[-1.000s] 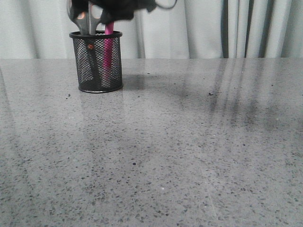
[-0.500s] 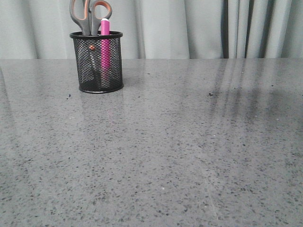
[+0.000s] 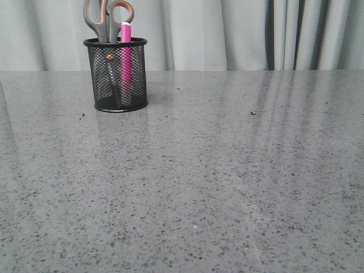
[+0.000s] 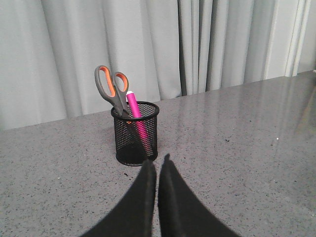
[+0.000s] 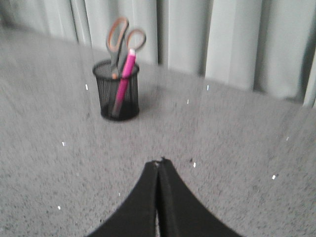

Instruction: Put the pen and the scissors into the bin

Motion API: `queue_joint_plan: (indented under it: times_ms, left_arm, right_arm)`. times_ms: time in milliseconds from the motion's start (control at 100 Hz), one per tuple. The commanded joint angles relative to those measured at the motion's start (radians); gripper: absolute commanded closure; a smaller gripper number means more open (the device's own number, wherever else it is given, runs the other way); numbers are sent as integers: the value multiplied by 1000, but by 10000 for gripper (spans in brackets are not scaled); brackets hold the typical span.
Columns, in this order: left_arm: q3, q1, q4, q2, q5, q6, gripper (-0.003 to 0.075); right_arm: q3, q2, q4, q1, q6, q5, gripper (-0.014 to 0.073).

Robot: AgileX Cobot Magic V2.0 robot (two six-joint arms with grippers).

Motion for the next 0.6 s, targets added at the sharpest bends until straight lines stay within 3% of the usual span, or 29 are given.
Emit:
queue_joint_plan:
  times_ms: [0,200,590]
  left_arm:
    - [-22,2,-28,14,-73,-11,739]
    - [-22,2,-28,14,-73,-11,739]
    - [-22,2,-30,14,-73,-11,739]
  right_arm:
    - [14,-124,-43,-1,-7,-72,664]
    - [102,-303,-56,-1,-7,-58,664]
    - [124,-315,-56,-1,-7,-35,664]
